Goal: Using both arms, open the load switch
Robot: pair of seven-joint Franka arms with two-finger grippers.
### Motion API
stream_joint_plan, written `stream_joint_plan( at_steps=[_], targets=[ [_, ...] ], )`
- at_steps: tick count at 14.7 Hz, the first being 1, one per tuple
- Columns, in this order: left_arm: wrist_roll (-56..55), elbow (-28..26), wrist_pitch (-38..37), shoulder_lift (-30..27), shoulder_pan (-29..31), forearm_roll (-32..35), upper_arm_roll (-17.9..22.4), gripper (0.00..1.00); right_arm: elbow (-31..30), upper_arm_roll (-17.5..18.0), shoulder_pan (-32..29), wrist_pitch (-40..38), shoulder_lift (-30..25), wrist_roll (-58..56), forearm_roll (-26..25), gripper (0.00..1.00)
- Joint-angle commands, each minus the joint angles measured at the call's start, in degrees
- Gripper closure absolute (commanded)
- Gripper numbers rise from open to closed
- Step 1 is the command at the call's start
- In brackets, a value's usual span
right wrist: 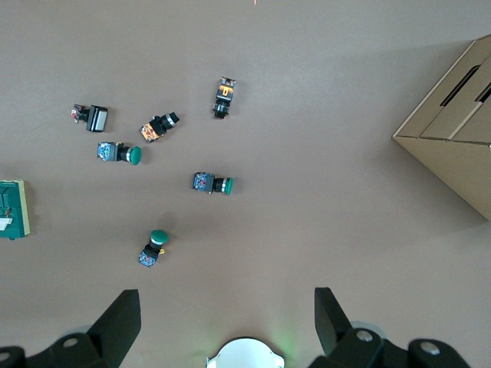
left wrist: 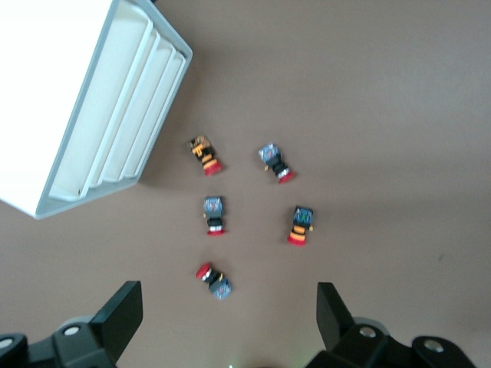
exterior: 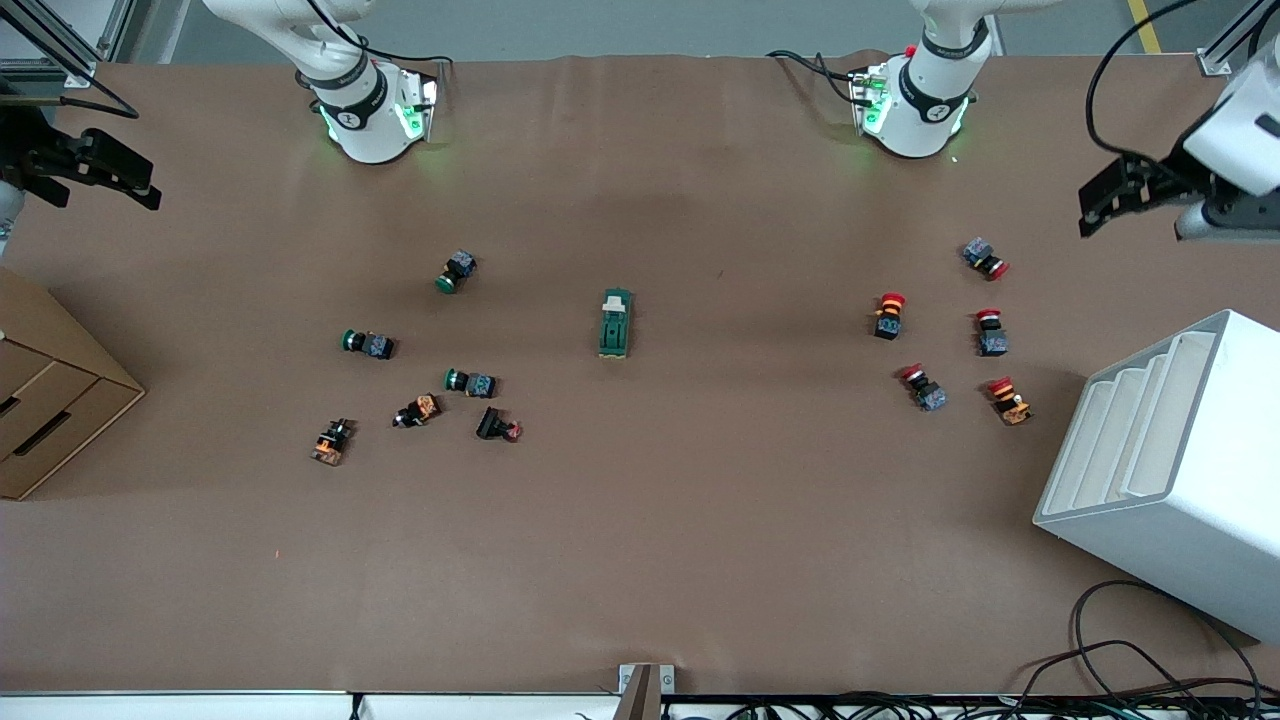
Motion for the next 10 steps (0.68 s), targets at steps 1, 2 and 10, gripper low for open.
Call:
stream_joint_plan(
  at_steps=[1, 2, 10],
  targets=[
    [0.4, -1.5, -0.5, -2.0, -1.5, -0.9, 0.8, 0.0, -1.6, 0.9, -1.4, 0.4, -1.4, -0.3, -0.1, 0.0],
    [0.5, -1.2, -1.0, -2.1, -2.5, -1.4, 1.6, 0.0, -1.6, 0.6, -1.4, 0.3, -1.4, -0.2, 0.5, 0.0],
    [1.1, 6.0, -2.4, 2.1, -3.4, -1.9, 3.0, 0.0, -1.3, -1.7, -0.5, -0.2, -1.6, -3.2, 1.1, 0.0]
  ],
)
